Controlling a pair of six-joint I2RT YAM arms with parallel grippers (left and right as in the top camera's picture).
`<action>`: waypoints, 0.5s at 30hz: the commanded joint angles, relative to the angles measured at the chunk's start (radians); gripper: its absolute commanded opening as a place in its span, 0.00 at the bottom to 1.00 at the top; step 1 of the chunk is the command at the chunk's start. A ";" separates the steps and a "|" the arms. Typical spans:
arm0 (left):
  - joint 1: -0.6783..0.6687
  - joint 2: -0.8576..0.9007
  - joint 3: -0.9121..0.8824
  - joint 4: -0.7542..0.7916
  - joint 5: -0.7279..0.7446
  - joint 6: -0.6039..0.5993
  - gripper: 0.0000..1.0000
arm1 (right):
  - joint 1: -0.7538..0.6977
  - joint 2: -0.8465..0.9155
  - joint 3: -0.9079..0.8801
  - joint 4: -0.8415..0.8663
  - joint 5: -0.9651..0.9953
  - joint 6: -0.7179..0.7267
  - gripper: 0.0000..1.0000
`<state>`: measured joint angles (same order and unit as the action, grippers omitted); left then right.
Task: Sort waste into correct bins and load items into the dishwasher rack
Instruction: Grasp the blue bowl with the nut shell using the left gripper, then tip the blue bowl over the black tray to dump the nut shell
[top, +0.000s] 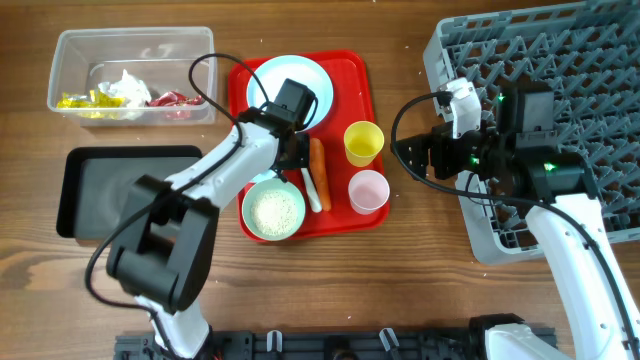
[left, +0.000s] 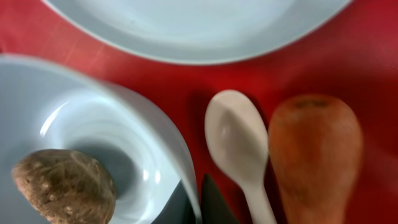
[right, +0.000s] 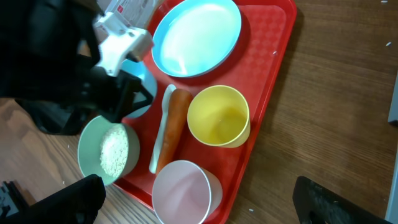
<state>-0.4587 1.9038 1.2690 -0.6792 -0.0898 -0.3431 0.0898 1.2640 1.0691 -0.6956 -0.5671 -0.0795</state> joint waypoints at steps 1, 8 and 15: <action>0.010 -0.129 0.025 -0.066 -0.043 -0.010 0.04 | -0.003 0.009 0.019 -0.002 0.008 0.008 0.99; 0.113 -0.318 0.027 -0.086 -0.023 -0.039 0.04 | -0.003 0.009 0.019 0.000 0.008 0.008 0.99; 0.291 -0.521 0.000 -0.391 -0.016 -0.245 0.04 | -0.003 0.009 0.019 0.005 0.008 0.030 0.99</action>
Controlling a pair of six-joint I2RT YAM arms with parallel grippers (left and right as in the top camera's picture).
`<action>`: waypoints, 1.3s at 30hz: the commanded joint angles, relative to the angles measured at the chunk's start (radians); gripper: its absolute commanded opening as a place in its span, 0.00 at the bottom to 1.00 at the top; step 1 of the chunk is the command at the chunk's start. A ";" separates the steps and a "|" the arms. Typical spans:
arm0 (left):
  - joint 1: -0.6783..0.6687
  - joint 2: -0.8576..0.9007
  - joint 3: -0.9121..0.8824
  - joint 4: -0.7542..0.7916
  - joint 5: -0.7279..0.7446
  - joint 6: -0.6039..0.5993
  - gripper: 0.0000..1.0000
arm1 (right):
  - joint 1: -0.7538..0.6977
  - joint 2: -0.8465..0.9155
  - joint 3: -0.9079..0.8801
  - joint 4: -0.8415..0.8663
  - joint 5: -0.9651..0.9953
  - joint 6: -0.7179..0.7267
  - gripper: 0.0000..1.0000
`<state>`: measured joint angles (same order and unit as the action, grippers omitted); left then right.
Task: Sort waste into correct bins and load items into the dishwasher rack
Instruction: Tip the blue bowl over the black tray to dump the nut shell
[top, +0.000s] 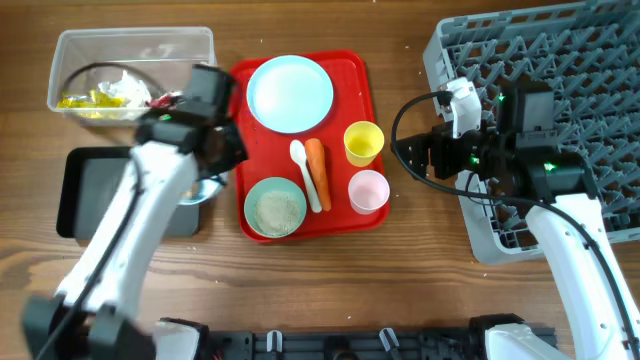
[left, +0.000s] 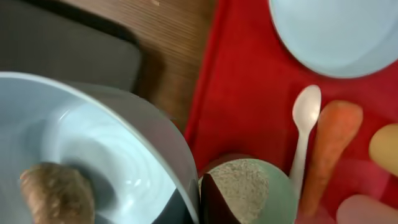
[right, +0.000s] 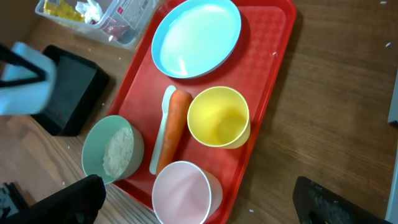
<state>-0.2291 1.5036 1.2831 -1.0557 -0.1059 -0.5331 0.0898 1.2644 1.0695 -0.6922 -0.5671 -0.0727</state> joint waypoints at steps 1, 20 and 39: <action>0.086 -0.145 -0.033 -0.016 0.026 -0.047 0.04 | -0.003 0.008 0.019 -0.002 0.008 0.023 0.99; 0.634 -0.291 -0.496 0.298 0.729 0.243 0.04 | -0.003 0.008 0.019 -0.008 0.008 0.024 0.99; 0.978 0.035 -0.496 0.777 1.648 0.503 0.04 | -0.003 0.008 0.019 -0.013 0.008 0.024 0.99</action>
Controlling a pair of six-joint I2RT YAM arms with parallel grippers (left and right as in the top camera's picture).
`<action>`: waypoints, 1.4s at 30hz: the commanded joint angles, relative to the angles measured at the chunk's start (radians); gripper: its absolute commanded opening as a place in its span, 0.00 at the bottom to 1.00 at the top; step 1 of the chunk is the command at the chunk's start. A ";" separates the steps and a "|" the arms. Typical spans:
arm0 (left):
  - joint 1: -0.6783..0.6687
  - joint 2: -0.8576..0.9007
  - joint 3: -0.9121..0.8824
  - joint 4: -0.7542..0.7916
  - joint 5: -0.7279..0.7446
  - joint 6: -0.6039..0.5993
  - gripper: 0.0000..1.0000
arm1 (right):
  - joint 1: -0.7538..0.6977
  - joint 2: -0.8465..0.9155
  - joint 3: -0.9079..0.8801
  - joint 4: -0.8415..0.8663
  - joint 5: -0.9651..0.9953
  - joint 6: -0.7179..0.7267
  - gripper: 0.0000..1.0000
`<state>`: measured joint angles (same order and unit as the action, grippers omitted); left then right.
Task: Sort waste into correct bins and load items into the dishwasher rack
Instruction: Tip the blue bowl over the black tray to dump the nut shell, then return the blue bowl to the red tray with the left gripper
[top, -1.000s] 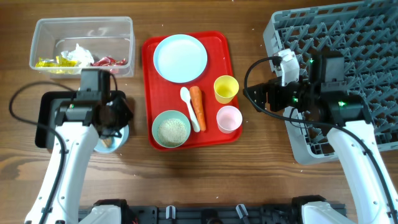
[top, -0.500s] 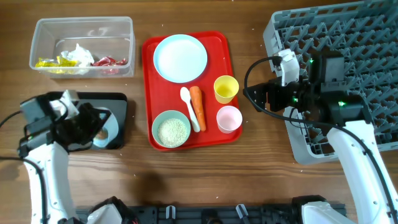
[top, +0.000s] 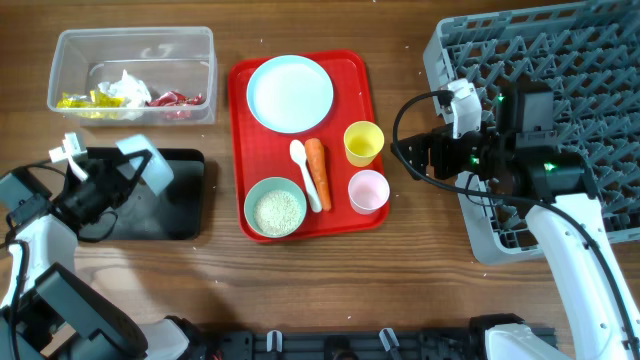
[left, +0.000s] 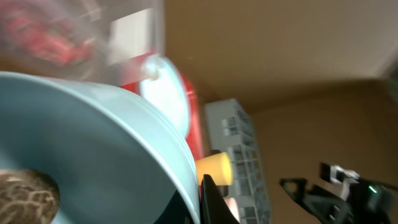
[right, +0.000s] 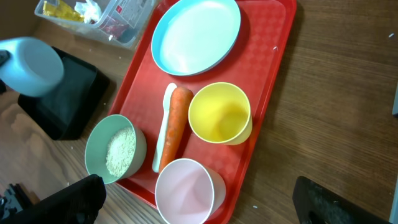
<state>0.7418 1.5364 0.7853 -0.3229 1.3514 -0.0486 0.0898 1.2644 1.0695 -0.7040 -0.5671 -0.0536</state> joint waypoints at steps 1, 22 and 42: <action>0.007 0.003 0.002 0.055 0.203 0.019 0.04 | -0.003 0.008 0.019 -0.001 0.008 0.004 0.99; -0.356 -0.191 0.150 0.034 -0.289 -0.208 0.04 | -0.003 0.008 0.019 -0.009 0.009 0.004 0.99; -1.186 0.175 0.189 0.091 -1.498 -0.195 0.04 | -0.003 0.008 0.019 -0.015 0.009 0.003 0.99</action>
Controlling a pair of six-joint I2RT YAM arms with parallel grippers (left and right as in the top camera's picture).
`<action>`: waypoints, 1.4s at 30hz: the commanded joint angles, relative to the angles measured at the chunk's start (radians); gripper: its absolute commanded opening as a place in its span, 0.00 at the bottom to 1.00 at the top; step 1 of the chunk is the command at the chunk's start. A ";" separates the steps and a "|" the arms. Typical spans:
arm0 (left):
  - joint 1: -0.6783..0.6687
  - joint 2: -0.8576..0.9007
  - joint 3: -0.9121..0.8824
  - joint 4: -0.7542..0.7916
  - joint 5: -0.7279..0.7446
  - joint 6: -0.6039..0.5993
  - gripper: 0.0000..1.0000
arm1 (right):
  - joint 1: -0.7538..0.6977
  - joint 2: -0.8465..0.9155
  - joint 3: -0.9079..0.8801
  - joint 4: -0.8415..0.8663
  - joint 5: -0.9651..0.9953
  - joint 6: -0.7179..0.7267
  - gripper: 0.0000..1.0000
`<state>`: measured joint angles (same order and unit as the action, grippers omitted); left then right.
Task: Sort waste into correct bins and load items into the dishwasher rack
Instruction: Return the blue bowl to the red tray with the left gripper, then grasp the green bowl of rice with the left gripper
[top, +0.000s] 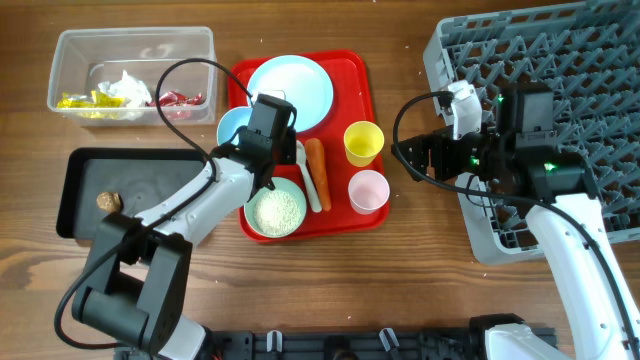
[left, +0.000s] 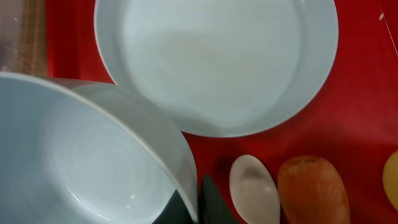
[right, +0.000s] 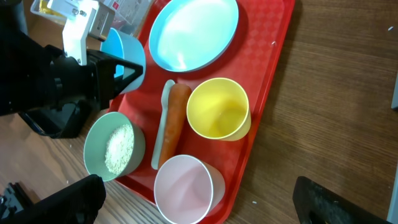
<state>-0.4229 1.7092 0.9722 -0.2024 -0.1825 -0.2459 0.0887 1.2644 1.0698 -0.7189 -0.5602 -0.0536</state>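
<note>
My left gripper (left: 199, 202) is shut on the rim of an empty light blue bowl (left: 81, 155), held at the left edge of the red tray (top: 350, 75). On the tray are a blue plate (top: 290, 92), a white spoon (left: 255, 193), a carrot (top: 318, 170), a yellow cup (right: 217, 115), a pink cup (right: 186, 190) and a green bowl of grains (top: 273, 209). A brown lump (top: 104, 201) lies in the black bin (top: 150, 190). My right gripper (right: 199, 208) is open, hovering right of the tray, nothing between its fingers.
A clear bin (top: 130, 70) holding wrappers stands at the back left. The grey dishwasher rack (top: 560, 60) fills the right side, under my right arm. Bare wooden table (top: 400, 260) lies between tray and rack.
The left gripper, still shut on the blue bowl, has moved from over the black bin back to the red tray. The bowl is now empty and the brown lump lies in the black bin.
The left gripper was shut on the blue bowl, brown lump inside, on the red tray. Then the bowl was off the tray's left edge, then tilted over the black bin. Now the lump sits in that bin and the bowl is at the tray. The right arm stayed put.
</note>
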 joint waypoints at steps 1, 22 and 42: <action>-0.030 0.002 0.002 -0.058 0.035 0.002 0.07 | -0.002 0.008 0.018 0.000 0.002 0.003 0.99; -0.249 -0.016 0.119 -0.615 0.167 -0.059 0.67 | -0.002 0.008 0.018 -0.031 0.002 0.004 0.99; -0.248 -0.010 -0.018 -0.501 0.155 -0.160 0.04 | -0.002 0.008 0.018 -0.042 0.002 0.003 0.99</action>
<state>-0.6678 1.6886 0.9615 -0.7067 -0.0559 -0.3874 0.0887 1.2644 1.0698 -0.7605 -0.5602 -0.0536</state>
